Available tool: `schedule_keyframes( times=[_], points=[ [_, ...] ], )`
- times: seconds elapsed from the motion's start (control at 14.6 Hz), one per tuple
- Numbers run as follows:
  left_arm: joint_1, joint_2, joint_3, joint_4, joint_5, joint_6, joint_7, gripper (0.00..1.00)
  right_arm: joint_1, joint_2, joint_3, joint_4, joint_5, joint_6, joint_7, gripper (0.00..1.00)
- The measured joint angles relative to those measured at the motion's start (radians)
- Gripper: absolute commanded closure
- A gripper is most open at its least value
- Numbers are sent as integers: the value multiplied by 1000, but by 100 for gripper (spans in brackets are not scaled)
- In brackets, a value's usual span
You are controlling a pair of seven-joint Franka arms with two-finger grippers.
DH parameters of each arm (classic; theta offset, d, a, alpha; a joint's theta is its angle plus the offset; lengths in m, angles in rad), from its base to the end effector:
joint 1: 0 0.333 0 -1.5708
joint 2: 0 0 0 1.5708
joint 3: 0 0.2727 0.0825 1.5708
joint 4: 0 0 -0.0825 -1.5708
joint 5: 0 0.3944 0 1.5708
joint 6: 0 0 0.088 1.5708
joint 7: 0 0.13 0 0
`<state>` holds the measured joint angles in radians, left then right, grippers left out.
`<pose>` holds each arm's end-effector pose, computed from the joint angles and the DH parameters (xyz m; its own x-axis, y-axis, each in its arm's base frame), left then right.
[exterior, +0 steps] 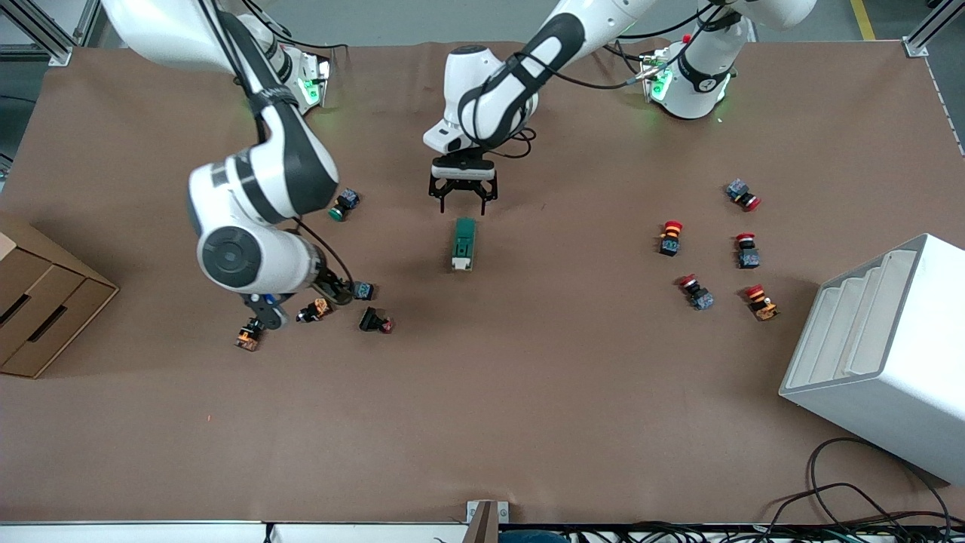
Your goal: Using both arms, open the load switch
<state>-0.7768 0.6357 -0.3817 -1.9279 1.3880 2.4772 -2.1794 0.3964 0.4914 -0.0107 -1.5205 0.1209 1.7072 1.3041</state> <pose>0.2453 -0.5546 0.1104 0.8304 -0.0060 0.5572 -0.0713 -0.9929 0.0955 0.5861 0.2538 0.2910 0.5501 -0.8156 -0.1797 -0.7721 -0.5786 0.2627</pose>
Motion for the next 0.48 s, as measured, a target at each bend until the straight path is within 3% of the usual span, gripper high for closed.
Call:
schedule_keyframes(
  times=[0.2, 0.48],
  points=[
    [-20, 59, 1, -5, 212, -79, -190, 1, 54, 86, 1, 62, 62, 13, 172, 0],
    [-80, 93, 1, 3, 231, -206, -217, 1, 143, 188, 2, 113, 124, 134, 405, 0]
  ],
)
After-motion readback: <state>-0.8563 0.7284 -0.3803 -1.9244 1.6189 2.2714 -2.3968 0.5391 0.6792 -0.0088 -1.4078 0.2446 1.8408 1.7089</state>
